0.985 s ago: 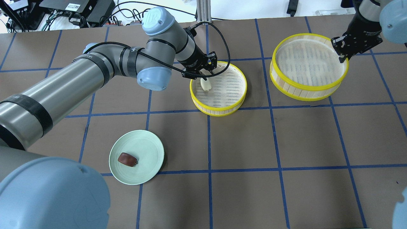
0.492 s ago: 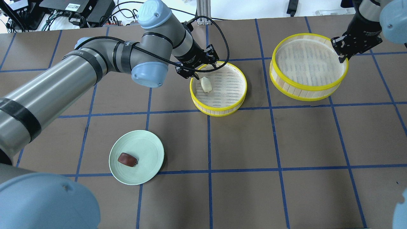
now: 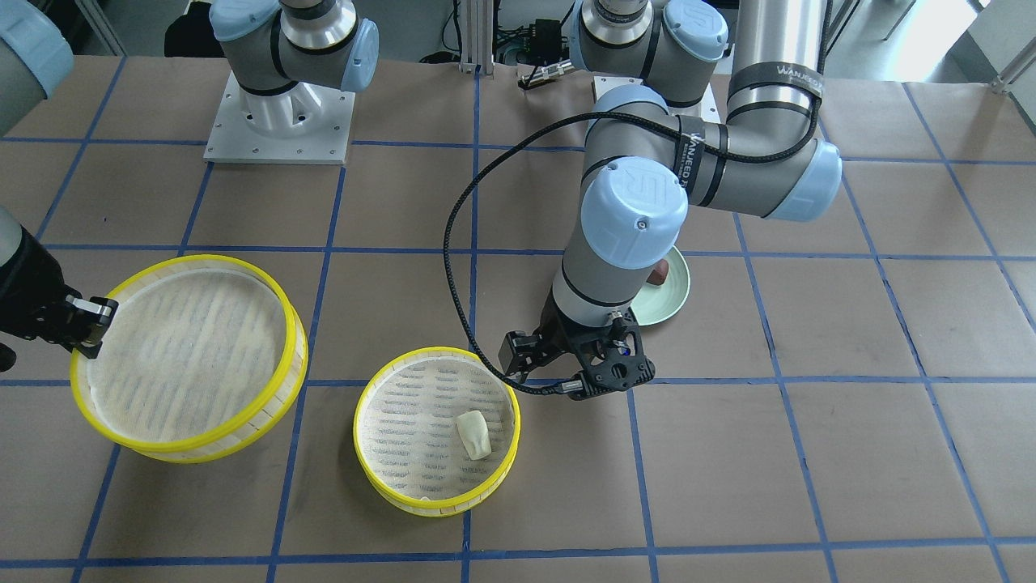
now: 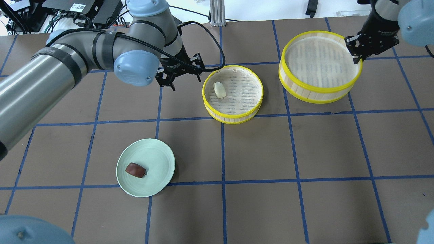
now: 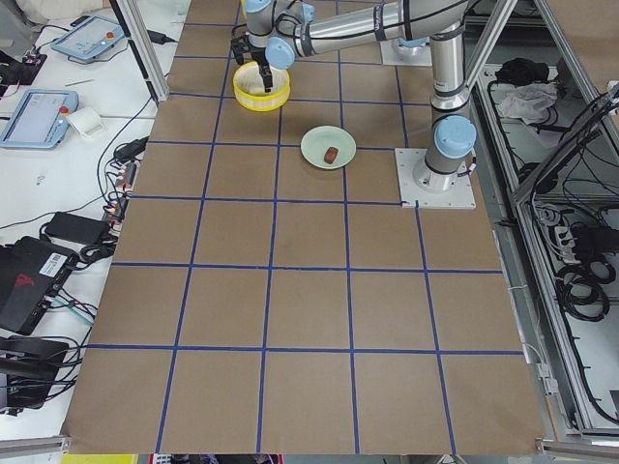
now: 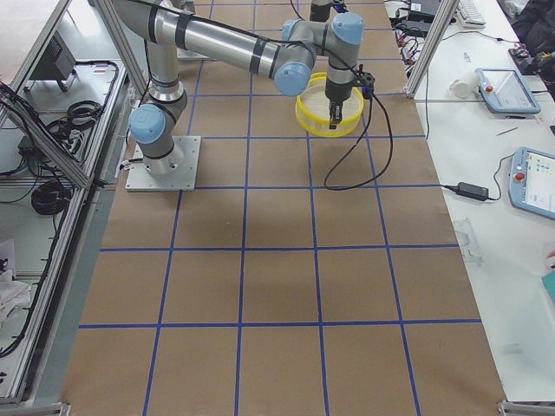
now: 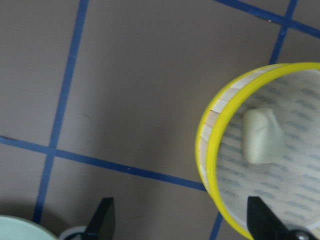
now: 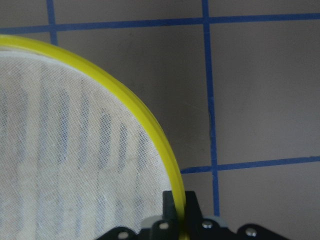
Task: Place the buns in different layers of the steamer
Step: 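Restack the top tier with the right gripper while left moves toward the plate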
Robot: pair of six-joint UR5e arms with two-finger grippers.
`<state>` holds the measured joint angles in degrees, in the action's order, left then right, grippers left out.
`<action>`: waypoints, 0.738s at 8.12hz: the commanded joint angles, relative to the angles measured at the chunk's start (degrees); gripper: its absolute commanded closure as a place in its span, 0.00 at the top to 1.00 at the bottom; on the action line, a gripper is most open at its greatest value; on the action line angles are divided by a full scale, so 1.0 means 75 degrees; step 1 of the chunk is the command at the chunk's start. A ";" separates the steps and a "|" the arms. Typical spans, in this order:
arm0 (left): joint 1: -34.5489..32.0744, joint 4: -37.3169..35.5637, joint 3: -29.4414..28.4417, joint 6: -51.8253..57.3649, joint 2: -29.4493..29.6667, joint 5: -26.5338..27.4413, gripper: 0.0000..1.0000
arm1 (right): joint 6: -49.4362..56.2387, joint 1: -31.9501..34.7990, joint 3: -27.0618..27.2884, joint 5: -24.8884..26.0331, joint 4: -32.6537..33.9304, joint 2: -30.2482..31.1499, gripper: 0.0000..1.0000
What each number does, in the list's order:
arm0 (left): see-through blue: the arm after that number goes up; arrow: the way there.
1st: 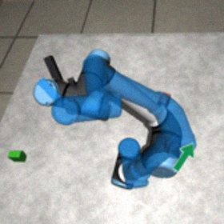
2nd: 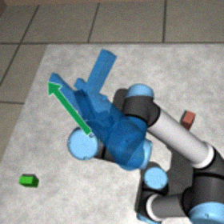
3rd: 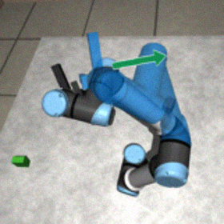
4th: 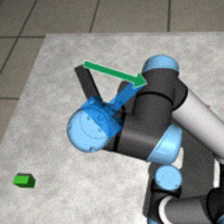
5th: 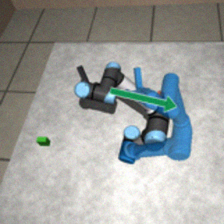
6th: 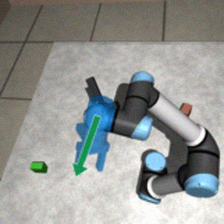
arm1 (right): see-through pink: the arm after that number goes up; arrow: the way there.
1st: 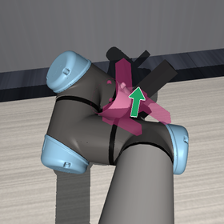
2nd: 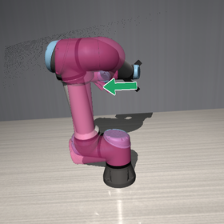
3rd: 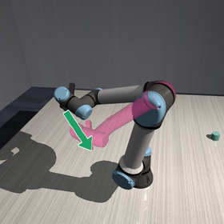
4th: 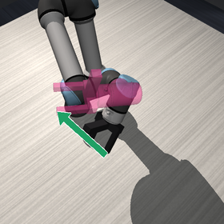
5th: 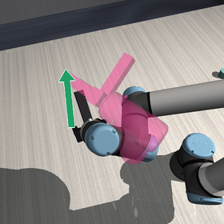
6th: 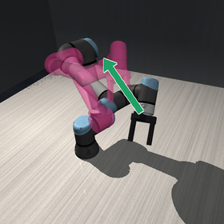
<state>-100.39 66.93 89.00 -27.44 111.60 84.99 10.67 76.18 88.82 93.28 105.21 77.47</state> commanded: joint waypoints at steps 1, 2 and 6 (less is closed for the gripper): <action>0.0842 0.1219 0.0074 0.0318 -0.0382 0.0444 1.00 | -0.1322 0.0949 -0.0041 -0.0039 0.0443 -0.0063 0.00; 0.1113 0.1479 0.0260 0.0307 -0.0523 0.0793 1.00 | -0.1642 0.1219 -0.0030 -0.0050 0.0607 -0.0133 0.00; 0.1573 0.1493 0.1759 -0.0496 -0.0887 0.1113 1.00 | -0.4252 0.2893 -0.0030 -0.0039 0.1637 -0.0916 0.00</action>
<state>-89.42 77.94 97.52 -26.25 105.46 92.92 -12.70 92.35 88.57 92.94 113.59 73.89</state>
